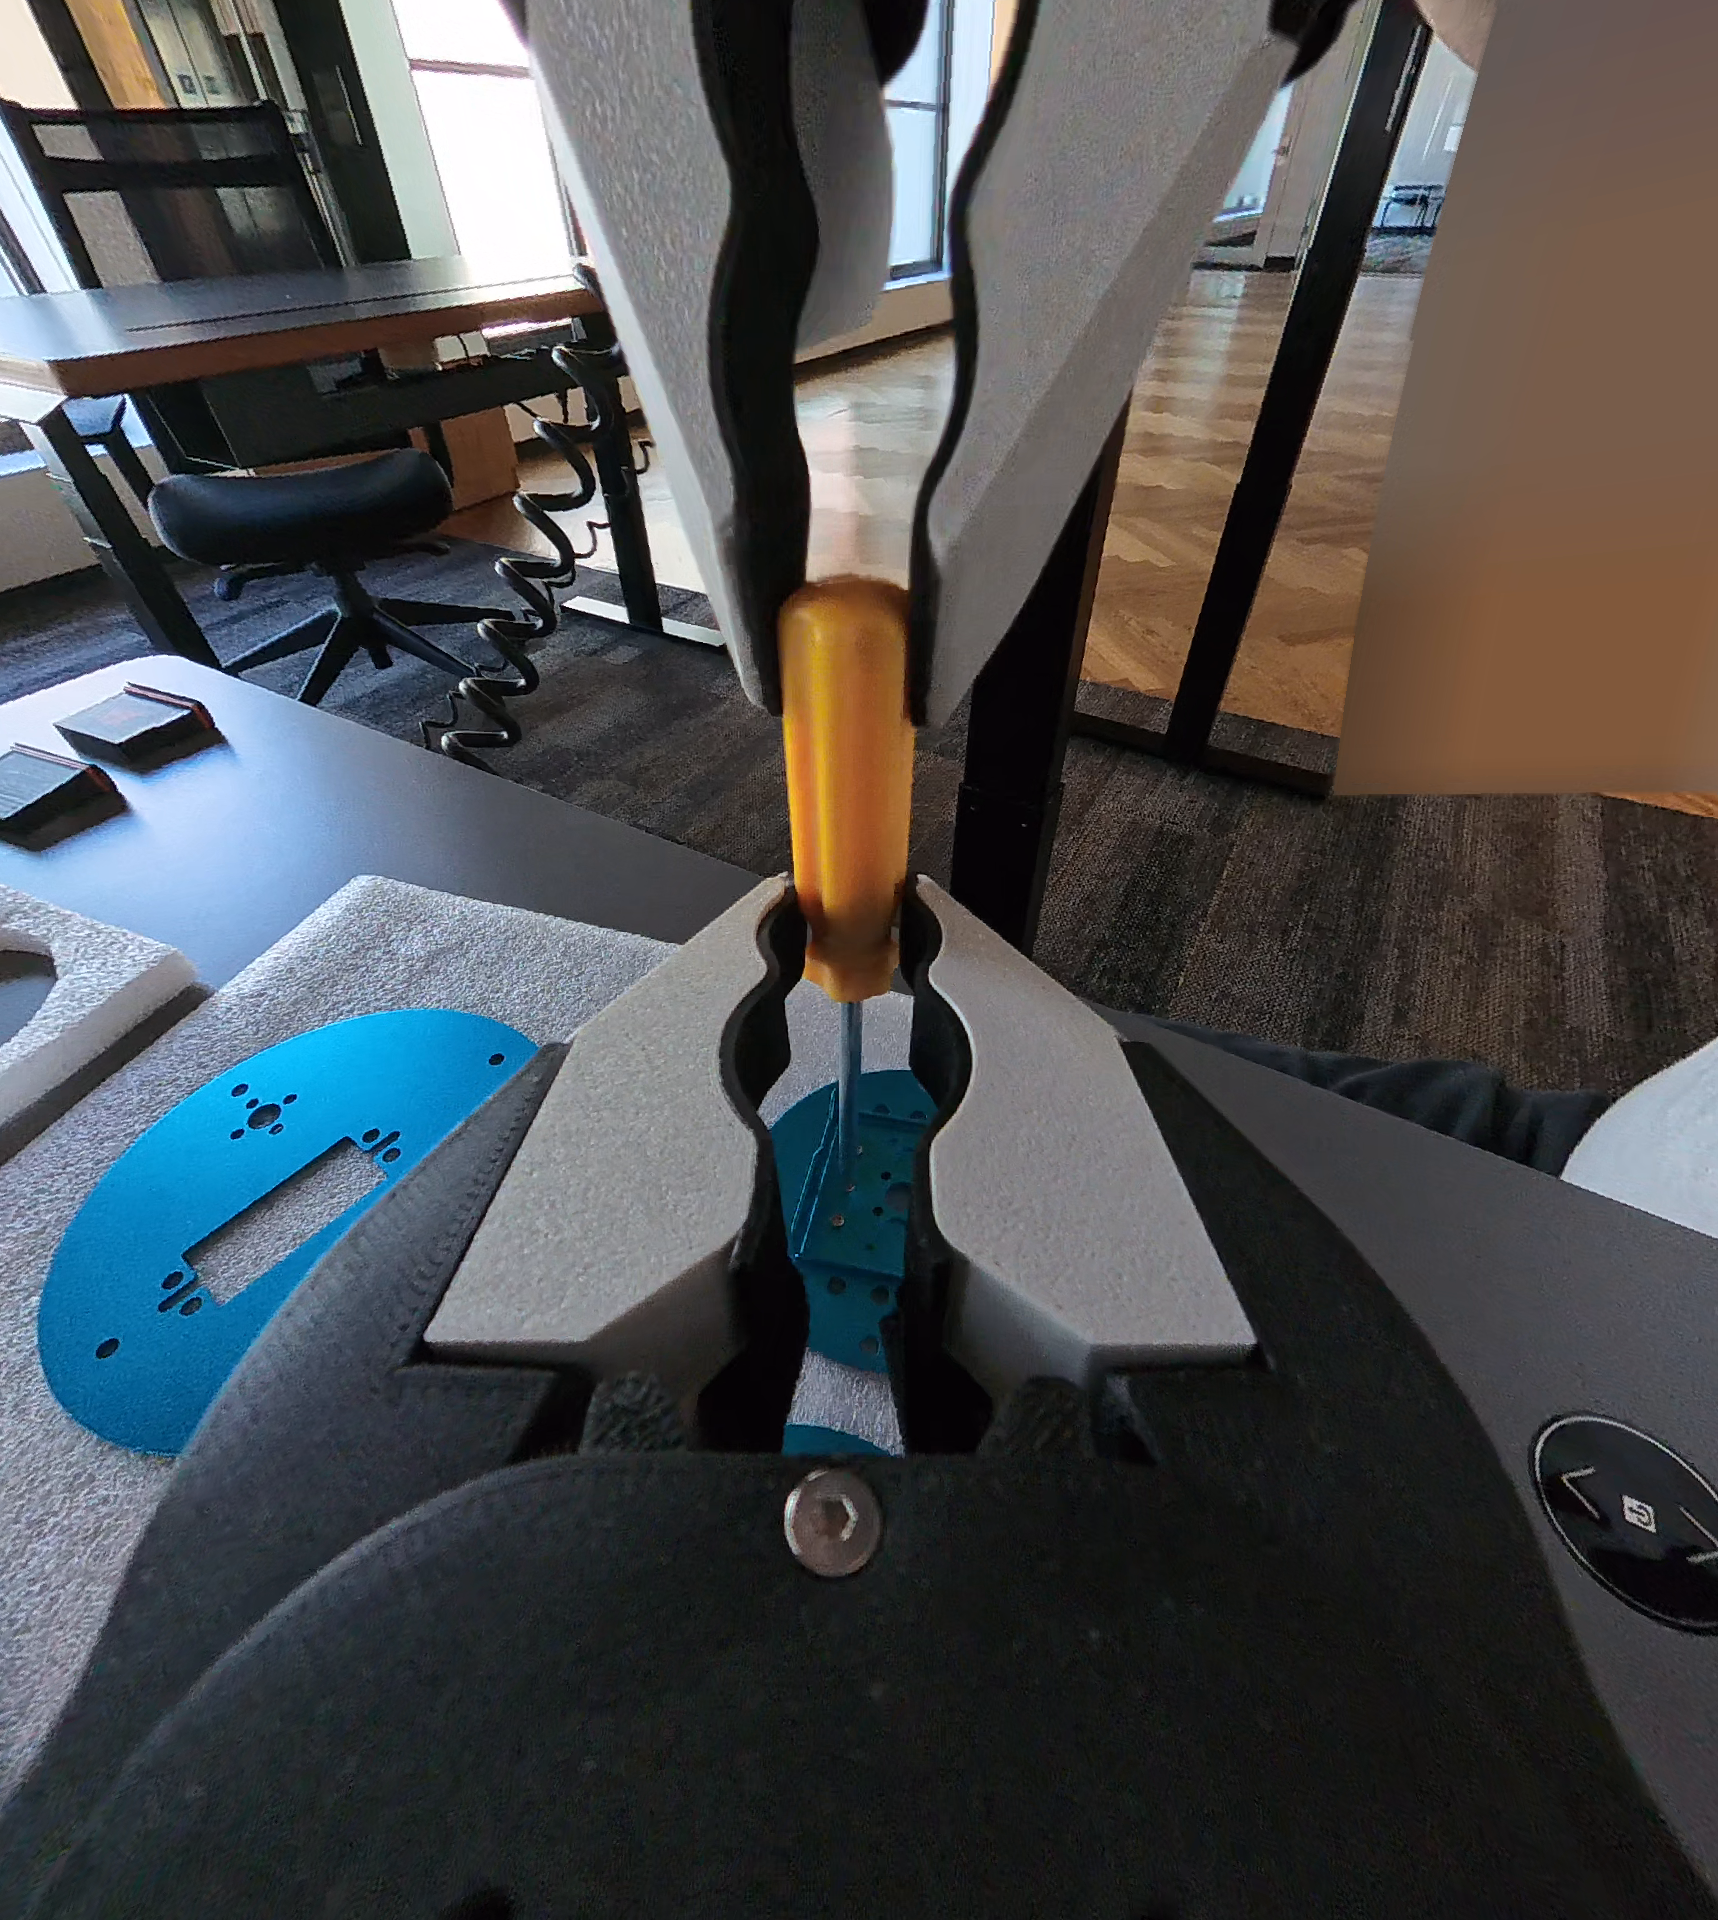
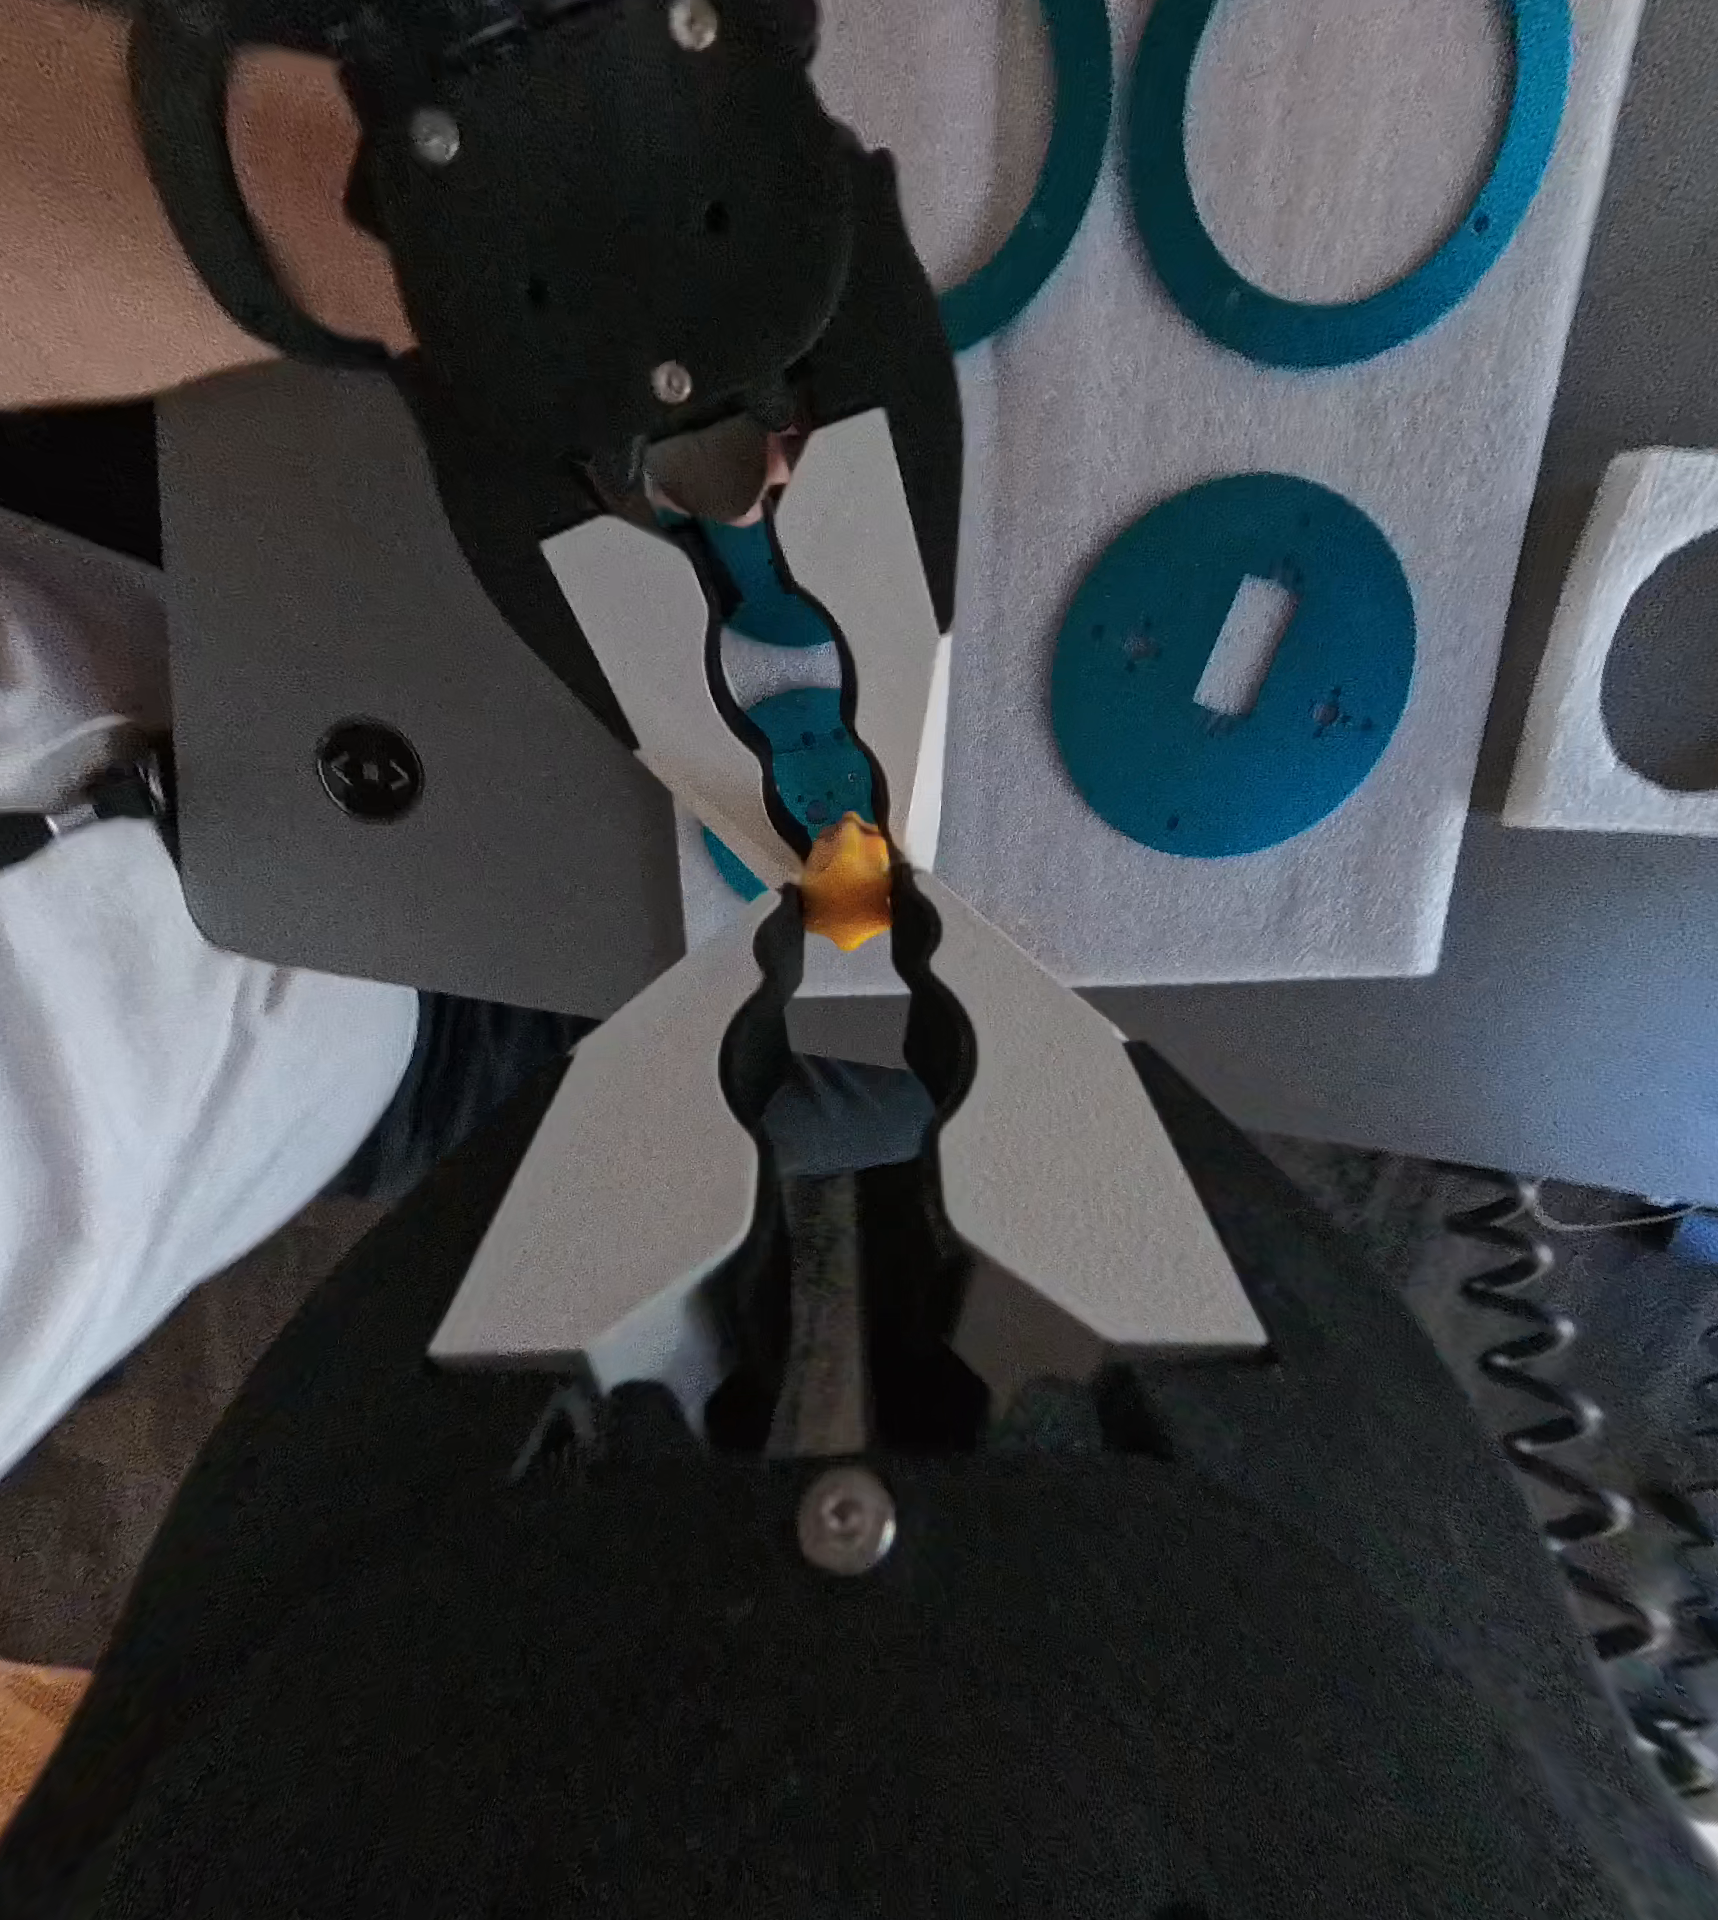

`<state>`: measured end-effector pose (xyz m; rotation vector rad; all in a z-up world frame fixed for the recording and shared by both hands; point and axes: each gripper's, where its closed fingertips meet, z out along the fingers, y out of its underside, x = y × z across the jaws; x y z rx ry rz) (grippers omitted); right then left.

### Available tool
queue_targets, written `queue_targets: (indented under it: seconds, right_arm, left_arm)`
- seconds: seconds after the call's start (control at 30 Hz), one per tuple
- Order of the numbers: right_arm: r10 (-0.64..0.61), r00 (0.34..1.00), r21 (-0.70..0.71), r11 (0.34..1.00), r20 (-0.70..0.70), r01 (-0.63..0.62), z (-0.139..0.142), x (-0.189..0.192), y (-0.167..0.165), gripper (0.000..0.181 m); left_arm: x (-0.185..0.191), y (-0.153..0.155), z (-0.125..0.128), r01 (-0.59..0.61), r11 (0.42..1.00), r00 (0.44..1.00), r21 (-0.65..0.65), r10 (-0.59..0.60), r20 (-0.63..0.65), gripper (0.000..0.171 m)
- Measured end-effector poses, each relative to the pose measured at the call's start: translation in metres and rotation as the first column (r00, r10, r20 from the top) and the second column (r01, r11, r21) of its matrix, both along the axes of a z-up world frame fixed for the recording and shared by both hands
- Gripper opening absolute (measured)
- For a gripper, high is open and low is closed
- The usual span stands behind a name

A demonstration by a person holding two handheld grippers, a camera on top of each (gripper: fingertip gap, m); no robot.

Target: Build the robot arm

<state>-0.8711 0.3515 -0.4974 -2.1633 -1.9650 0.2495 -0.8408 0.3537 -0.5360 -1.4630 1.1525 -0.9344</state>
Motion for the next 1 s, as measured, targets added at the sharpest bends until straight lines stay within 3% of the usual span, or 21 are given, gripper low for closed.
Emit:
queue_targets:
  seconds: [0.07, 0.13, 0.2, 0.3, 0.4, 0.47, 0.57, 0.6, 0.7, 0.77, 1.0]
  right_arm:
    - [-0.217, 0.976, -0.051, 0.975, -0.016, 0.216, -0.001, 0.004, 0.0, 0.017]
    - [-0.225, 0.974, -0.032, 0.974, 0.005, 0.225, -0.002, 0.008, -0.003, 0.017]
    - [-0.113, 0.994, 0.009, 0.994, 0.008, 0.113, -0.002, 0.004, -0.003, 0.017]
    - [0.184, 0.983, 0.085, 0.98, -0.012, -0.182, -0.002, -0.004, -0.003, 0.018]
    - [0.257, 0.966, 0.065, 0.964, 0.017, -0.257, -0.004, -0.002, -0.005, 0.018]
    - [0.157, 0.987, 0.01, 0.988, 0.016, -0.157, -0.004, -0.001, -0.004, 0.018]
    - [-0.197, 0.979, -0.047, 0.98, -0.057, 0.194, -0.006, -0.004, 0.006, 0.019]
    - [-0.249, 0.966, -0.053, 0.968, -0.069, 0.245, -0.006, -0.004, 0.005, 0.019]
    - [-0.158, 0.986, 0.019, 0.987, -0.049, 0.159, -0.006, -0.004, -0.002, 0.018]
    - [0.015, 0.999, 0.065, 0.998, -0.039, -0.013, -0.006, -0.006, -0.002, 0.021]
    - [0.306, 0.951, 0.084, 0.947, 0.047, -0.309, -0.007, -0.006, -0.004, 0.017]
  left_arm:
    - [0.002, 0.0, -0.001, 0.003, 1.0, 1.0, 0.004, -0.003, -0.006, 0.017]
    - [0.005, -0.002, -0.001, 0.017, 1.0, 1.0, 0.016, -0.017, -0.016, 0.016]
    - [0.004, -0.002, -0.001, 0.023, 1.0, 1.0, 0.017, -0.023, -0.016, 0.016]
    - [0.001, -0.001, 0.0, 0.026, 1.0, 1.0, 0.0, -0.026, 0.003, 0.016]
    - [0.002, -0.003, -0.001, 0.029, 1.0, 1.0, 0.012, -0.029, -0.004, 0.016]
    - [0.001, -0.002, 0.0, 0.019, 1.0, 1.0, 0.002, -0.019, 0.0, 0.016]
    - [0.001, 0.006, -0.001, -0.029, 1.0, 1.0, -0.002, 0.029, -0.005, 0.015]
    - [0.002, 0.004, -0.001, -0.018, 1.0, 1.0, 0.002, 0.018, -0.012, 0.015]
    - [0.003, -0.001, -0.001, 0.013, 0.999, 1.0, 0.04, -0.012, -0.028, 0.014]
    - [0.0, 0.0, -0.001, 0.015, 1.0, 1.0, 0.014, -0.015, -0.006, 0.014]
    - [0.002, -0.003, -0.001, 0.039, 0.999, 0.999, 0.026, -0.039, -0.017, 0.014]
